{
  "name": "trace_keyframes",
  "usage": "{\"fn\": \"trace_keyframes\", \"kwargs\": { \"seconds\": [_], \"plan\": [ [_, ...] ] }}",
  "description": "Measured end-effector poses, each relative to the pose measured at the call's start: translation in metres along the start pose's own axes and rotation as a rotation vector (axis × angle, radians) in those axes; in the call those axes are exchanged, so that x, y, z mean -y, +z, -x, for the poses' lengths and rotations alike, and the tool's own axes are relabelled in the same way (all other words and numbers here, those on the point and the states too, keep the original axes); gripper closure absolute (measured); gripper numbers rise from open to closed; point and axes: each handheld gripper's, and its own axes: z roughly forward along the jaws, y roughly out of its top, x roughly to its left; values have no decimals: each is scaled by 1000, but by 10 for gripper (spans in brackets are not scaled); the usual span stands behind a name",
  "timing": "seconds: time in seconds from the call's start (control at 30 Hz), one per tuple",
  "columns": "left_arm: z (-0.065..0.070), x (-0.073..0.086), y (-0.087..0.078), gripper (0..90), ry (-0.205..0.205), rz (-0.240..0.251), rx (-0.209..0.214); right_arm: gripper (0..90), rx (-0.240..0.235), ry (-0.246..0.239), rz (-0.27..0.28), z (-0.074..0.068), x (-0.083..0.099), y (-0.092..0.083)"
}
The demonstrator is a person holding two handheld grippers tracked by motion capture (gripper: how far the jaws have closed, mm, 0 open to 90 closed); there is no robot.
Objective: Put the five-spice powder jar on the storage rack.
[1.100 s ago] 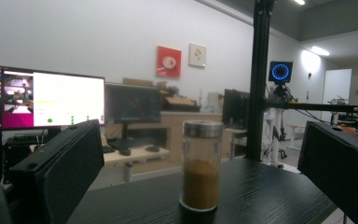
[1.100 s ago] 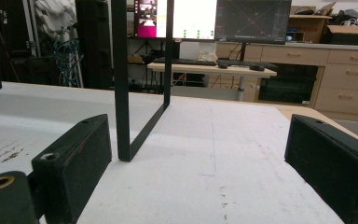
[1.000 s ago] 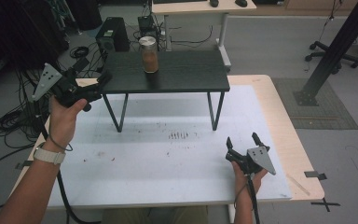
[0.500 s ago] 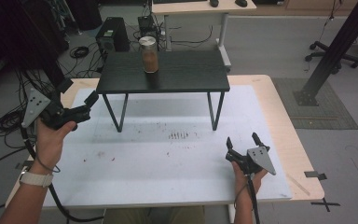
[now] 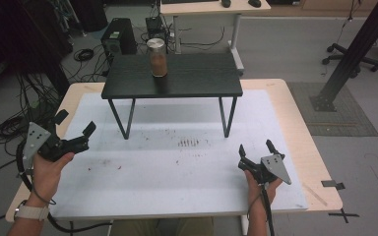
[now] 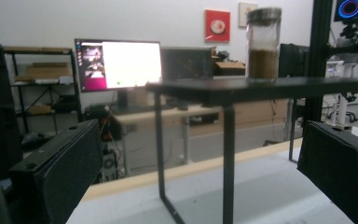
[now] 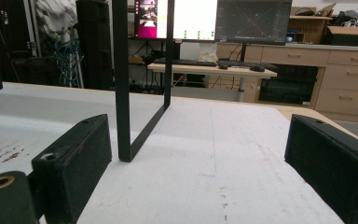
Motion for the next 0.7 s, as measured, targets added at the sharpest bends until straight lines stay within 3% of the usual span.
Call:
{"fn": "trace_keyframes", "kwargs": {
  "seconds": [0.43,0.7],
  "plan": [
    [-7,52,-17,13,0,-99,-90,74,3,-1,-3,0,0,0],
    [-10,75,-24,16,-7,-150,-127,74,4,-1,-3,0,0,0]
  ]
}}
